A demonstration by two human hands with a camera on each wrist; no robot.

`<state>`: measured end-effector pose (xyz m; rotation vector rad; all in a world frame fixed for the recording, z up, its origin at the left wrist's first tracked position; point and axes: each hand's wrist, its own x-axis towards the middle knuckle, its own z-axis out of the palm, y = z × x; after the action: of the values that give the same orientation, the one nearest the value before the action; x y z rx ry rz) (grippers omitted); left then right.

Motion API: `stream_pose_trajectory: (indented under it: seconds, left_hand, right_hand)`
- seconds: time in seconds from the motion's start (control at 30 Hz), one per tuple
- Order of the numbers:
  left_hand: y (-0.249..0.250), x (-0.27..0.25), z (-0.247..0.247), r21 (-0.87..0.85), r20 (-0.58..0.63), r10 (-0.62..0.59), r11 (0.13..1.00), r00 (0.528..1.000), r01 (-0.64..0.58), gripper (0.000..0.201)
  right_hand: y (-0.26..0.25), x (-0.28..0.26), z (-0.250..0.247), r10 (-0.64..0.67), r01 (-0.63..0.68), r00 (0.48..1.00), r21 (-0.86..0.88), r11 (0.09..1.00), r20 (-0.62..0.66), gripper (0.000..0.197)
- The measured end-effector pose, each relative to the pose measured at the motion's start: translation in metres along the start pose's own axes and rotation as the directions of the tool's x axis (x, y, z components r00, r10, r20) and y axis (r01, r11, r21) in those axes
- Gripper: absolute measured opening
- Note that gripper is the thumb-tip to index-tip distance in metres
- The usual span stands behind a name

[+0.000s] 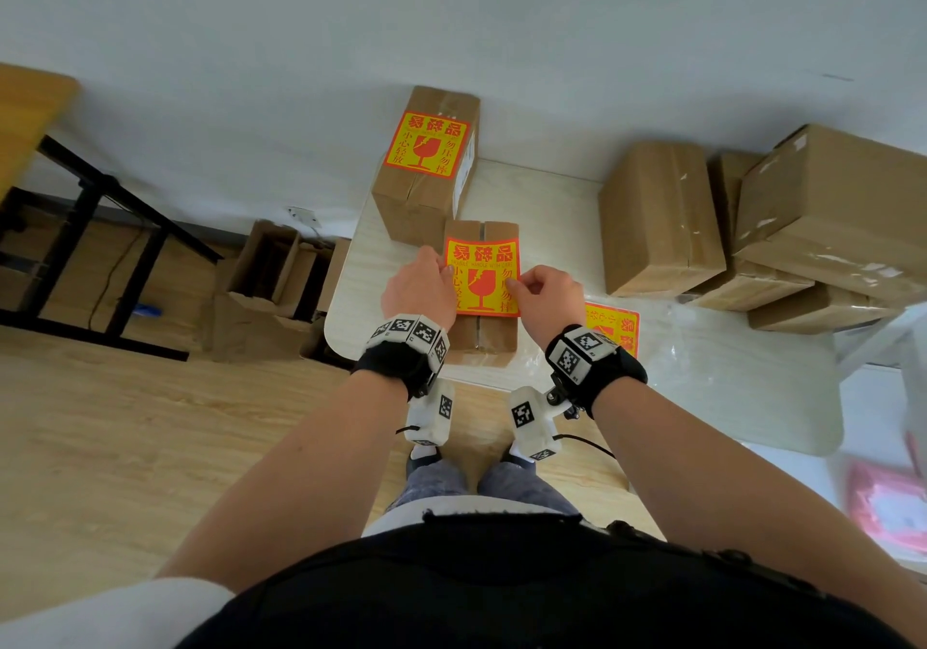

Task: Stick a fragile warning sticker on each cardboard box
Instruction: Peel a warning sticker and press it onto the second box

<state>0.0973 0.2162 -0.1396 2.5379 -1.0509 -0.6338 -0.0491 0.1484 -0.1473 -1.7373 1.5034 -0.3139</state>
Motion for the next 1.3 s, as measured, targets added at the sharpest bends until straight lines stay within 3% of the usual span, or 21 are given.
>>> stream_pose_trajectory:
  seconds: [0.43,0.67,0.9,1.03,1.13,1.3]
  left_hand:
    - [0.004,0.002,-0.003,0.074,0.030,-0.049,0.996,0.998,0.047,0.021]
    - [0.007,0.002,-0.003,0.221,0.056,-0.039,0.975,0.998,0.026,0.036]
    - [0.004,0.001,0.007,0.213,0.121,-0.087,0.975,0.989,0.060,0.047]
    - [-0.004,0.000,0.009,0.151,0.124,-0.067,0.987,0.990,0.048,0.039]
    - [-0.014,-0.002,0.014,0.099,0.140,-0.024,0.995,0.990,0.010,0.045]
    - [-0.017,-0.005,0.022,-0.027,0.173,-0.026,0.999,0.985,0.031,0.059]
  right_hand:
    - [-0.008,0.005,0.000,-0.058,0.069,0.997,-0.260,0.963,0.048,0.018]
    - [-0.014,0.003,-0.004,-0.168,0.195,0.981,-0.594,0.781,0.102,0.034]
    - [-0.016,-0.005,-0.003,-0.132,0.170,0.985,-0.705,0.689,0.109,0.054]
    - [-0.013,-0.008,-0.001,-0.008,0.069,0.996,-0.702,0.708,0.090,0.069]
    - [0.000,-0.007,0.001,0.021,0.082,0.988,-0.640,0.764,0.150,0.076]
    - [0.018,-0.003,0.005,0.033,0.061,0.947,-0.278,0.959,0.320,0.063]
